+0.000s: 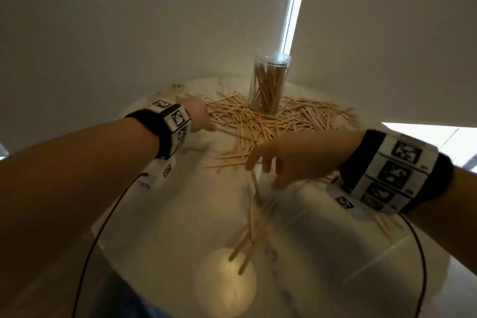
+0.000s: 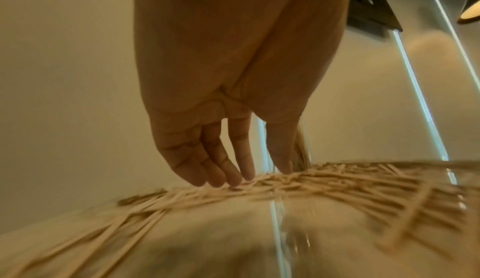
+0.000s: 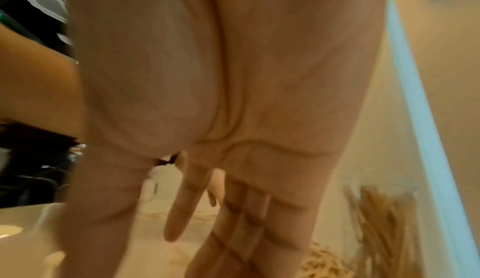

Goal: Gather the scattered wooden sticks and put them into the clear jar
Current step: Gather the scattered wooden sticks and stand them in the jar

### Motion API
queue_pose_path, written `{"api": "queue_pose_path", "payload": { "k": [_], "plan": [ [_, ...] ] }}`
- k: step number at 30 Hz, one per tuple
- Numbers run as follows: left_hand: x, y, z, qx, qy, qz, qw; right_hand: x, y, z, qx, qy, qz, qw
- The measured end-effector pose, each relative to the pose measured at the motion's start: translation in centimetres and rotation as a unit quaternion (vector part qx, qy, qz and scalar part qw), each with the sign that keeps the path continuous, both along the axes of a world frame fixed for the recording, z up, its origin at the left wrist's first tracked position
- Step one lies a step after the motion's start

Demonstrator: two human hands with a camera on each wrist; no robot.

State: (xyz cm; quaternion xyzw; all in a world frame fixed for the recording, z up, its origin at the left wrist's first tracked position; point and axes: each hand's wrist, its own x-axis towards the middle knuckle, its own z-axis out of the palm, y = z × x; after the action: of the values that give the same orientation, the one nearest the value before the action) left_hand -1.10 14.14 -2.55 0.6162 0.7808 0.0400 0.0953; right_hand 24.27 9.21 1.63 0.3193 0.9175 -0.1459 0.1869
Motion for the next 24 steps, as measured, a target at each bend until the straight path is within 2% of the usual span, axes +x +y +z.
{"api": "queue_pose_path", "payload": {
  "k": [1, 3, 6, 9, 14, 21, 24],
  "plan": [
    [-0.6, -1.5, -0.6, -0.021, 0.016, 0.012, 1.0, 0.3, -1.5, -1.1, -0.006, -0.026, 0.033, 0.999],
    [-1.5, -4.3, -1.6, -0.052, 0.032, 0.027, 0.998, 0.7, -3.8, -3.3, 0.05, -0.043, 0.08, 0.995],
    [-1.0, -7.2, -2.7, -0.077, 0.012, 0.002, 0.997, 0.5, -5.6, -5.0, 0.105, 0.001, 0.106, 0.989],
    [1.0, -8.7, -3.3, -0.043, 0.002, -0.01, 0.999, 0.6, -5.6, -5.2, 0.135, 0.033, 0.141, 0.98],
    [5.6, -8.6, -3.2, -0.011, -0.006, -0.053, 0.999, 0.9, -4.6, -5.8, 0.176, 0.039, 0.196, 0.964],
    [10.0, -6.9, -1.5, -0.06, 0.078, -0.065, 0.993, 1.7, -3.9, -6.6, 0.207, 0.047, 0.229, 0.95],
    [11.2, -6.3, -1.2, -0.046, 0.112, -0.073, 0.99, 2.1, -3.7, -7.0, 0.212, 0.075, 0.226, 0.948]
  ]
}}
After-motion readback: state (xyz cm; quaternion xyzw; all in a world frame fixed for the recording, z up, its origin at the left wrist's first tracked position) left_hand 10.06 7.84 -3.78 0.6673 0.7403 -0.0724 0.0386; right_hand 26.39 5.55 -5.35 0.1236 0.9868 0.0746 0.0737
